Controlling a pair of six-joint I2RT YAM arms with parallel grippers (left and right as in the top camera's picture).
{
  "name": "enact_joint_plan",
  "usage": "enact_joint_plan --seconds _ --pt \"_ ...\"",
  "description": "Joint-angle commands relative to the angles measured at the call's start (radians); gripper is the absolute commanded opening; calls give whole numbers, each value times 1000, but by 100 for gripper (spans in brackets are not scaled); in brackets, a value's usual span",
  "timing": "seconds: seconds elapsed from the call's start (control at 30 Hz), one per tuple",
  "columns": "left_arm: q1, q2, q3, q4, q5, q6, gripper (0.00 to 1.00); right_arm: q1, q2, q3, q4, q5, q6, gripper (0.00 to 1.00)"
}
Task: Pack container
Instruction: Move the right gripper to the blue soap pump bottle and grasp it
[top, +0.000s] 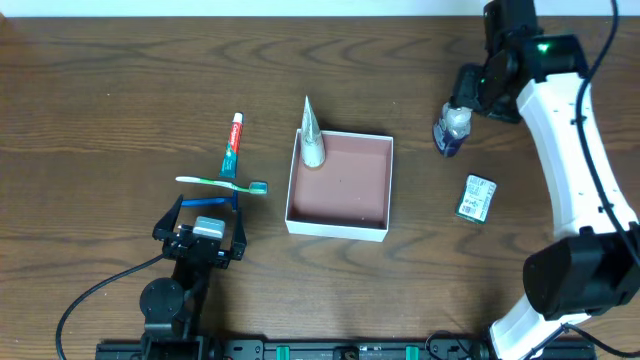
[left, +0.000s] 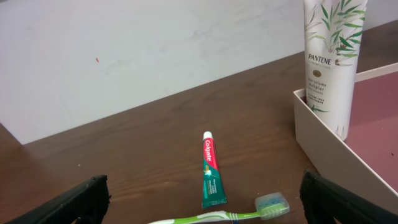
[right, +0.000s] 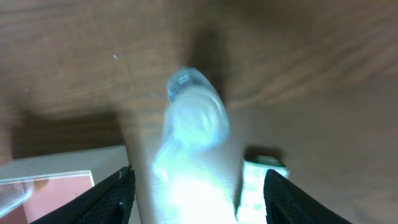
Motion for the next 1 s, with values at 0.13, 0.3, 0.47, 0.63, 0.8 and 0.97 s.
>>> enact_joint_plan --seconds 0.13,0.3,0.47,0.63,0.8,0.97 --pt "5 -1 -18 -32 14 -9 98 -8 0 -108 168 -40 -17 67" --pt "5 -1 -18 -32 14 -9 98 -8 0 -167 216 -40 -16 67" --pt "5 -1 -18 -32 14 -9 98 -10 1 -222 258 -35 -17 67" --pt "5 -1 -18 -32 14 -9 98 -12 1 -264 325 -36 -18 64" --pt "5 -1 -18 -32 14 -9 98 -14 1 -267 369 -36 -64 55" --pt "5 -1 -18 -32 14 -9 98 -14 1 -268 384 -15 -102 49"
